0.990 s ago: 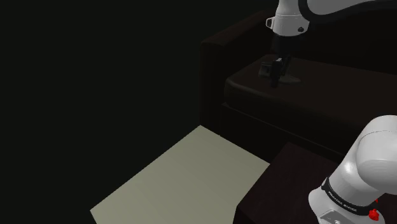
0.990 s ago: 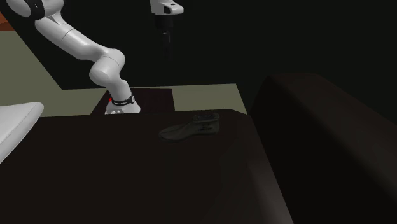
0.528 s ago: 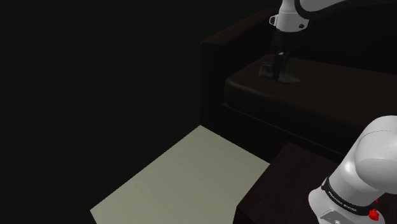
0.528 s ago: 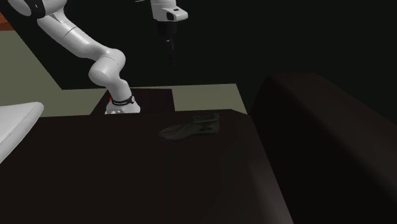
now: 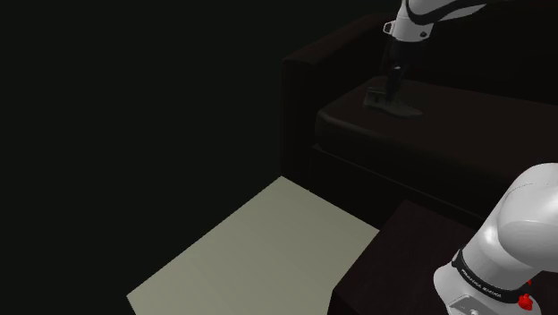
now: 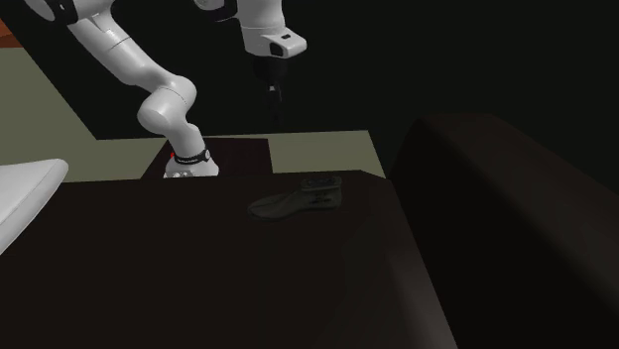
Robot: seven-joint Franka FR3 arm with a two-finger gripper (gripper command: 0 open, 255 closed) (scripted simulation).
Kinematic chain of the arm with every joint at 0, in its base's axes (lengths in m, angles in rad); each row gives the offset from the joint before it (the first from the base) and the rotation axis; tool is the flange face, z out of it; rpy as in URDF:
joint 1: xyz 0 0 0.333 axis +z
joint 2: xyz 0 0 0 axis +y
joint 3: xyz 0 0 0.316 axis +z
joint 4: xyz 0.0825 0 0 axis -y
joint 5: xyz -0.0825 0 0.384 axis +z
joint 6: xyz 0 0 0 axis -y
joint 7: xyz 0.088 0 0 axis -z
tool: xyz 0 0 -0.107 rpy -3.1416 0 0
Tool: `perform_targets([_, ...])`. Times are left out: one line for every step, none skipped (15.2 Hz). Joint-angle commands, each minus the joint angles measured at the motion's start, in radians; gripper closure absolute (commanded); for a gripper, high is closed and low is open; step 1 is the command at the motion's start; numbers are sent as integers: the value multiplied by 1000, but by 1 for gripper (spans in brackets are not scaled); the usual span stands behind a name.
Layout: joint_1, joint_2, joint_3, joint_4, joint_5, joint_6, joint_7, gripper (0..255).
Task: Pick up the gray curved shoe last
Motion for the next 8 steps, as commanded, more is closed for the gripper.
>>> perform_targets([-3,59,-50,41,10,26,-61,0])
perform_targets([-3,89,-74,65,19,35,-90,0])
perform_targets([-3,120,-97,89,30,43,-120,0])
perform_targets([-3,152,-121,116,43,51,-150,0])
perform_targets([-3,186,-144,143,58,57,-182,0])
perform_targets([-3,221,-167,172,76,63,-214,0])
perform_targets([-4,258,-189,203,97,67,-247,0])
perform_targets([-6,296,-211,234,120,69,-281,0])
